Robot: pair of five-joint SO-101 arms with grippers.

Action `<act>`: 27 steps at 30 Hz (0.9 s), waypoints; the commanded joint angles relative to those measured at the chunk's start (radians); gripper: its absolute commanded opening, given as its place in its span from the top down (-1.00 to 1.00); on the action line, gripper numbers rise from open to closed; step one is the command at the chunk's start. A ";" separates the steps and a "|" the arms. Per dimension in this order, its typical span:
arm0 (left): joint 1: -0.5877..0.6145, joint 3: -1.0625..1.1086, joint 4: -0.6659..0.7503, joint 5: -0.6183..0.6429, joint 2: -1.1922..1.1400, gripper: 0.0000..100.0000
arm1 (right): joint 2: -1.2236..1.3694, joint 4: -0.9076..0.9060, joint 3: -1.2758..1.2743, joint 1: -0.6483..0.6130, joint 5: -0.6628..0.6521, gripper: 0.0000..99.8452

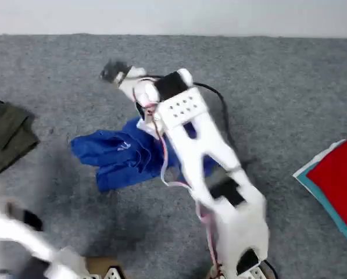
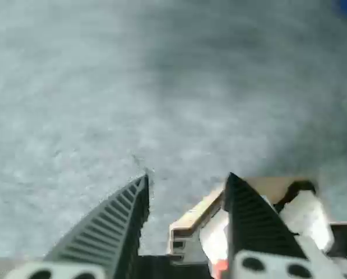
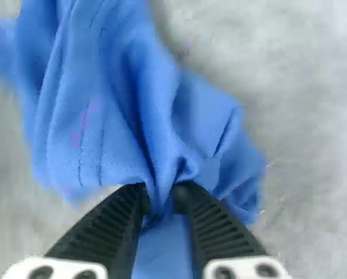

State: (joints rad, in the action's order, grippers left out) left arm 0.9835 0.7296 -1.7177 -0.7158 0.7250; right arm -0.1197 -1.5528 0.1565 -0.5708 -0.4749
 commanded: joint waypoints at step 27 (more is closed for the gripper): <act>0.051 -0.171 -0.040 0.163 -0.143 0.65 | 0.101 0.162 -0.459 -0.033 0.049 0.27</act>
State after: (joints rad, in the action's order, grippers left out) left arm 1.0265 0.5301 -1.7269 -0.5654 0.5838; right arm -0.1212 -1.4116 -0.4588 -0.5999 -0.4304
